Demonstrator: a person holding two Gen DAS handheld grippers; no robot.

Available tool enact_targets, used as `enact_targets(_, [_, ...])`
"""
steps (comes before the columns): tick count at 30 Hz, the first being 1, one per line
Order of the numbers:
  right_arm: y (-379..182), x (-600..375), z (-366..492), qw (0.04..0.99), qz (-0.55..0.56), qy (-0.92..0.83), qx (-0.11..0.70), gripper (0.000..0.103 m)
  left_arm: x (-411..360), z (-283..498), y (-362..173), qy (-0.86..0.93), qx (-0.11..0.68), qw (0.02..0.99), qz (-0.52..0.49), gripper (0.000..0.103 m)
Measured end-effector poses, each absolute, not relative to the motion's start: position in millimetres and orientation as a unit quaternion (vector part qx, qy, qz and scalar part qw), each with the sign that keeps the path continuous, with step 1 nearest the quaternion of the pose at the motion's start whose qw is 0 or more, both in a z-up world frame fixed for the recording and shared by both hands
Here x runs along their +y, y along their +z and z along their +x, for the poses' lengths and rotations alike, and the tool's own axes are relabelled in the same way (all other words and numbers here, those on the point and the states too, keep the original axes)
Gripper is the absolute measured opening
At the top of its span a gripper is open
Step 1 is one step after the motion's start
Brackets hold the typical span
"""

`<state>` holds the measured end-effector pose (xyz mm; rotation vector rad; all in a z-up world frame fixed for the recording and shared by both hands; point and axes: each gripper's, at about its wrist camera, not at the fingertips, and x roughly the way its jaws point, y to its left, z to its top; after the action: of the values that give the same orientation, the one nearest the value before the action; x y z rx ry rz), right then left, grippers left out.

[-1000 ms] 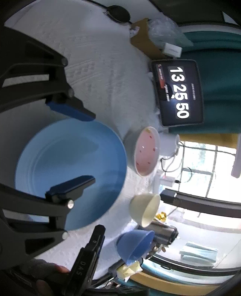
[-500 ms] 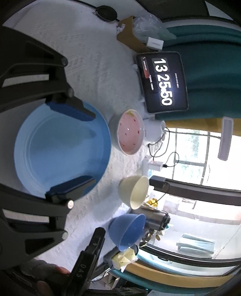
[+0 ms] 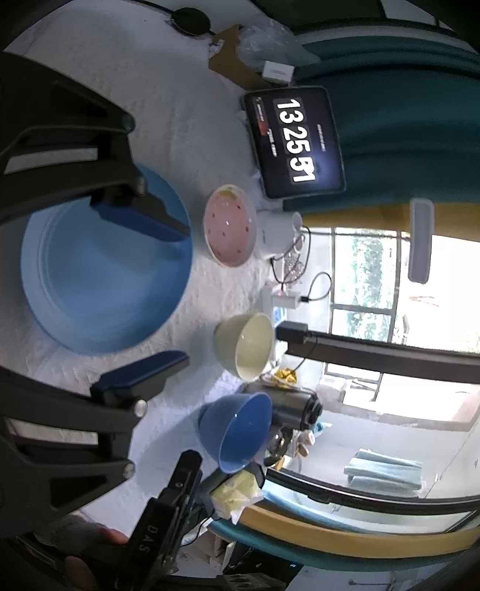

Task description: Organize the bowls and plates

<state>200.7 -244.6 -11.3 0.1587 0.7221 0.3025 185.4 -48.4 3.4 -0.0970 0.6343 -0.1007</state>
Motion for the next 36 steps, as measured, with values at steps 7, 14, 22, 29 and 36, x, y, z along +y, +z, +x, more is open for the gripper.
enact_targets(7, [-4.1, -270.1, 200.2, 0.926, 0.081, 0.151, 0.337, 0.037, -76.0, 191.2, 12.2, -0.05, 0.306, 0.95, -0.031, 0.063])
enact_targets(14, [-3.7, -287.5, 212.0, 0.929, 0.09, 0.157, 0.322, 0.037, -101.7, 202.7, 20.5, -0.062, 0.291, 0.955, -0.008, 0.063])
enact_targets(22, [-4.5, -308.8, 229.2, 0.929, 0.095, 0.154, 0.323, 0.037, -123.9, 226.0, 22.5, -0.068, 0.286, 0.956, 0.002, 0.063])
enact_targets(29, [-7.4, -331.1, 244.3, 0.929, 0.096, 0.145, 0.326, 0.037, -142.0, 244.7, 18.5, -0.071, 0.289, 0.955, -0.002, 0.063])
enact_targets(36, [-11.5, -356.0, 258.5, 0.929, 0.1, 0.135, 0.329, 0.037, -164.3, 265.5, 11.5, -0.08, 0.288, 0.954, 0.002, 0.063])
